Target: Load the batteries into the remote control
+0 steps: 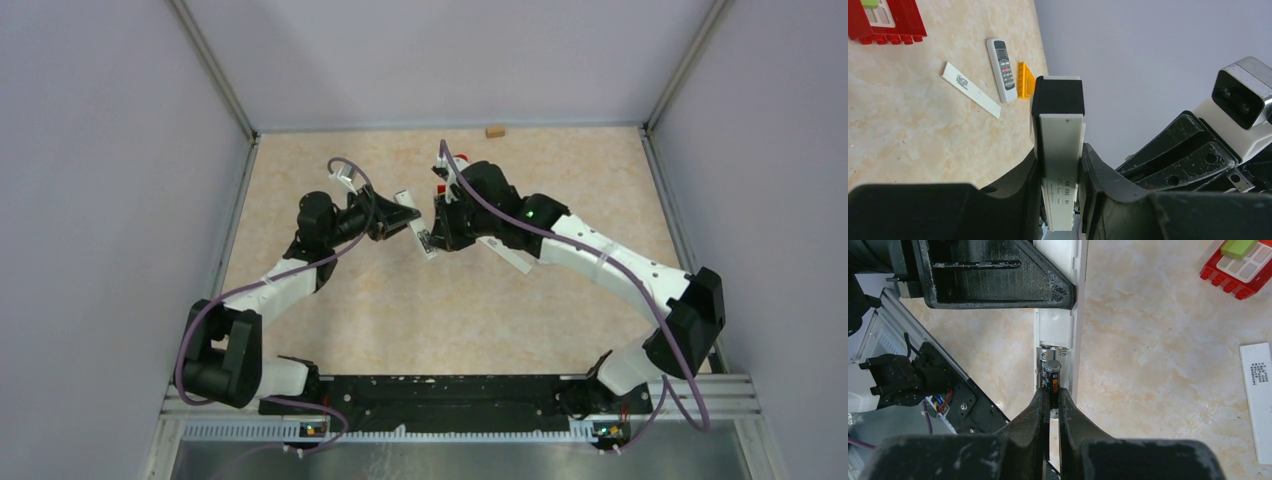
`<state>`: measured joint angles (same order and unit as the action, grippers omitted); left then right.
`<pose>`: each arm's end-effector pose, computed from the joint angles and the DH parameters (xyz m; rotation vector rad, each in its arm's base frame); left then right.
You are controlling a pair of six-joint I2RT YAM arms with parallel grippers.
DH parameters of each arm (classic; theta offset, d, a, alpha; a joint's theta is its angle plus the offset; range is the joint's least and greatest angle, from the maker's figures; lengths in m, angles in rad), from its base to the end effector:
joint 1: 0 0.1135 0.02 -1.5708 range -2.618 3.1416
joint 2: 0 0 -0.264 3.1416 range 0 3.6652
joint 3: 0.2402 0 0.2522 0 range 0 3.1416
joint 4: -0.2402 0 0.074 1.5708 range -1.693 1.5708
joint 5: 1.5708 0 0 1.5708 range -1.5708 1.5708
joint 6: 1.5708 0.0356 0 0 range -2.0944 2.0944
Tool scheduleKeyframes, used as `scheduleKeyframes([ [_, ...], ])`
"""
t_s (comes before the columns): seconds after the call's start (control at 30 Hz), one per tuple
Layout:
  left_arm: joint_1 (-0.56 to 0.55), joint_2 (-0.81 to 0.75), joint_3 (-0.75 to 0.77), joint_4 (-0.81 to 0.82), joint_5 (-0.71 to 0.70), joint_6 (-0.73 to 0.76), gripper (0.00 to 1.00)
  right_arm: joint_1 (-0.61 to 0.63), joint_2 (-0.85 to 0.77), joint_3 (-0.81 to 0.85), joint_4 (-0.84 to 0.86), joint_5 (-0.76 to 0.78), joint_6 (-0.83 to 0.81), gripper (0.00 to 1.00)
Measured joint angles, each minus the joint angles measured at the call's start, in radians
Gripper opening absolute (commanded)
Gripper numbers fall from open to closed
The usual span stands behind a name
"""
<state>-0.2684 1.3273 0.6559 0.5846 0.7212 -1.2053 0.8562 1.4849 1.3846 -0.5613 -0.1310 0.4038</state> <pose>0.2694 -0.0985 0.2556 -0.2627 1.9256 -1.6444 0.2149 0.2548 0.3445 -0.6022 2.2800 0.8036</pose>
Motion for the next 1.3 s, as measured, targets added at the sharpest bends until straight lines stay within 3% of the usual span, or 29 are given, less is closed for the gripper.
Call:
scheduleKeyframes([
  [0.37, 0.000, 0.006, 0.000, 0.000, 0.006, -0.017, 0.00, 0.006, 0.030, 0.045, -0.047, 0.026, -0.011, 0.01],
  [0.7, 0.000, 0.008, 0.000, 0.001, 0.007, -0.016, 0.00, 0.007, 0.038, 0.082, -0.099, 0.031, -0.019, 0.04],
  [0.9, 0.000, 0.008, 0.000, -0.001, 0.007, -0.012, 0.00, 0.019, 0.058, 0.090, -0.121, 0.031, -0.027, 0.07],
  [1.1, 0.000, 0.009, 0.000, 0.000, 0.006, -0.005, 0.00, 0.026, 0.067, 0.101, -0.139, 0.033, -0.034, 0.21],
  [1.3, 0.000, 0.009, 0.000, 0.000, 0.004, -0.005, 0.00, 0.032, 0.069, 0.105, -0.143, 0.040, -0.036, 0.26],
])
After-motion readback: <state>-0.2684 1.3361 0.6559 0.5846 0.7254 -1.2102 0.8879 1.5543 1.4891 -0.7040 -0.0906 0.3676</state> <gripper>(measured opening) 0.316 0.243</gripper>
